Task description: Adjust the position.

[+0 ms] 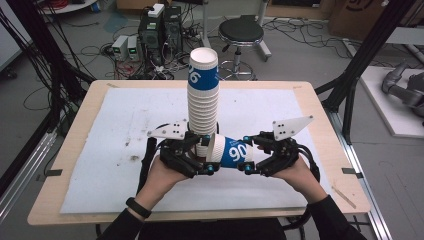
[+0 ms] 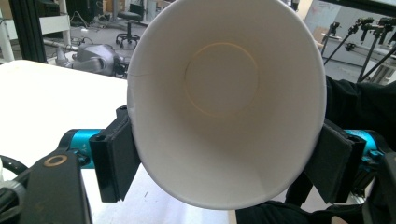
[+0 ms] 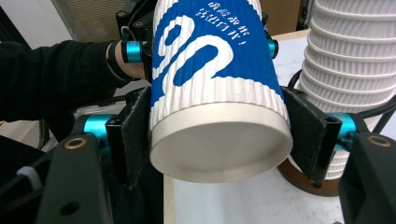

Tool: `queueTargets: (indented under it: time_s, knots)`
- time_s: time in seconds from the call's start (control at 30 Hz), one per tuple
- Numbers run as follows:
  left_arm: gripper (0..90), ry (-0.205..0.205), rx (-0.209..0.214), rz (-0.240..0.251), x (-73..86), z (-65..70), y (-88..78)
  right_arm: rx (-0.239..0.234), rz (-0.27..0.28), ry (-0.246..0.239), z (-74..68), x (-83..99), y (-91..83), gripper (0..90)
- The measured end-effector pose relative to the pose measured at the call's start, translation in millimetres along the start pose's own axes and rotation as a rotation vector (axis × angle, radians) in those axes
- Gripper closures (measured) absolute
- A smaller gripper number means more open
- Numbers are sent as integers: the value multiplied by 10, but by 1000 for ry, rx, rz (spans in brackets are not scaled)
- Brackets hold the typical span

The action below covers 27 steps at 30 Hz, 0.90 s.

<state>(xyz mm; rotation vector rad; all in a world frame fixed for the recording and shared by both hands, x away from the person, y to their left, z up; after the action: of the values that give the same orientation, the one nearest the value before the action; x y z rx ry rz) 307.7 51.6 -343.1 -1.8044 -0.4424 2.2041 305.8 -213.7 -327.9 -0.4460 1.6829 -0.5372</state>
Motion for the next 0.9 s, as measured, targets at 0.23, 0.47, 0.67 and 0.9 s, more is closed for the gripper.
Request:
queueTargets:
  time_s: [0.23,0.47,0.67,0.9]
  knots:
    - [227,3,-4,-3,-10,5,-7,-4,-11,3,-4,4,10,303]
    - [227,10,-16,-37,-29,14,-23,6,-19,19,-5,-8,-10,248]
    - [227,34,-46,-128,-52,39,6,35,-83,-2,-48,-40,-34,221]
    - [228,70,-75,-194,-79,83,64,76,-207,-21,-51,-22,134,224]
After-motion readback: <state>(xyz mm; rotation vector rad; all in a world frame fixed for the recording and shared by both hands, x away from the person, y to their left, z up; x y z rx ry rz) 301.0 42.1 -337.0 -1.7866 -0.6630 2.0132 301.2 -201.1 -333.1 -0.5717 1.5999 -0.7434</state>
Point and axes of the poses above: each handheld gripper's, and its own axes: y roughly forward along the jaws, x roughly out of its underside, z roughly to its right, the point moved 2 cm from there along y, roughly forward along the jaws, and after that the axes turned 14 degrees about -z, right-handed, at the moved point
